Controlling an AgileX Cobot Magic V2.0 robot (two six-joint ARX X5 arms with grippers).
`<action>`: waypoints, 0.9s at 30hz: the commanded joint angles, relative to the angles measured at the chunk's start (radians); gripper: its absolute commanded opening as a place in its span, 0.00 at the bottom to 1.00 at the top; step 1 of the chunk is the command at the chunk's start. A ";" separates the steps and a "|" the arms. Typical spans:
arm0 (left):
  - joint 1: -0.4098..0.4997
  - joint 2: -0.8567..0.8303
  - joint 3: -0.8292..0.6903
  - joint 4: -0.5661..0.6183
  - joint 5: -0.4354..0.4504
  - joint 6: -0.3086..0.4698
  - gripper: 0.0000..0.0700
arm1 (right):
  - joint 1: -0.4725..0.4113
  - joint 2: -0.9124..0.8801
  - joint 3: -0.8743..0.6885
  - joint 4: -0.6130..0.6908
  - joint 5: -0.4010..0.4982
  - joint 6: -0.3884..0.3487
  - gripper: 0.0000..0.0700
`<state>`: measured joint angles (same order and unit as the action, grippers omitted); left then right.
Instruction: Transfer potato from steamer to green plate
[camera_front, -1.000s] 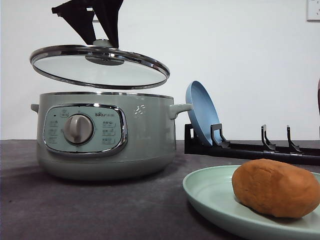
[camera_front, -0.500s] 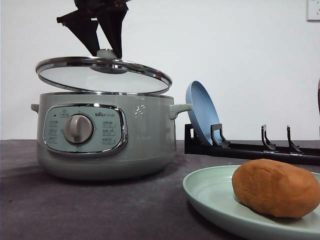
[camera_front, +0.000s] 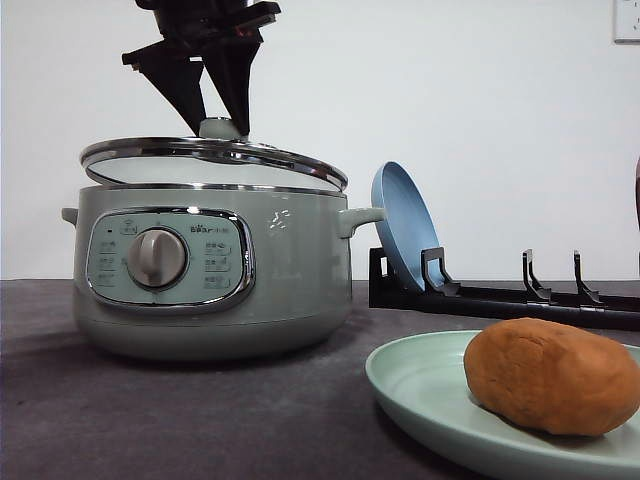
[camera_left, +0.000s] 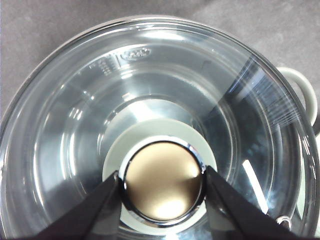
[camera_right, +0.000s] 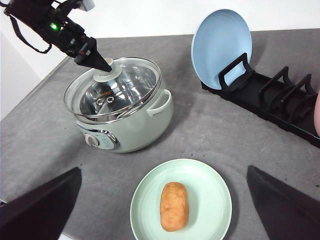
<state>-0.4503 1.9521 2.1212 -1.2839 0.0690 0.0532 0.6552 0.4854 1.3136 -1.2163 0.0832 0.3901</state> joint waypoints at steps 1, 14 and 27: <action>-0.008 0.015 0.032 0.023 0.001 0.004 0.00 | 0.008 0.003 0.014 0.012 0.006 -0.009 0.96; -0.008 0.043 0.032 0.009 0.001 0.009 0.00 | 0.008 0.003 0.014 0.012 0.023 -0.009 0.96; -0.008 0.083 0.032 -0.049 -0.011 0.048 0.00 | 0.008 0.003 0.014 0.013 0.023 -0.009 0.96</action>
<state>-0.4502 1.9850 2.1384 -1.3252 0.0663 0.0673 0.6552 0.4854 1.3136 -1.2160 0.1051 0.3901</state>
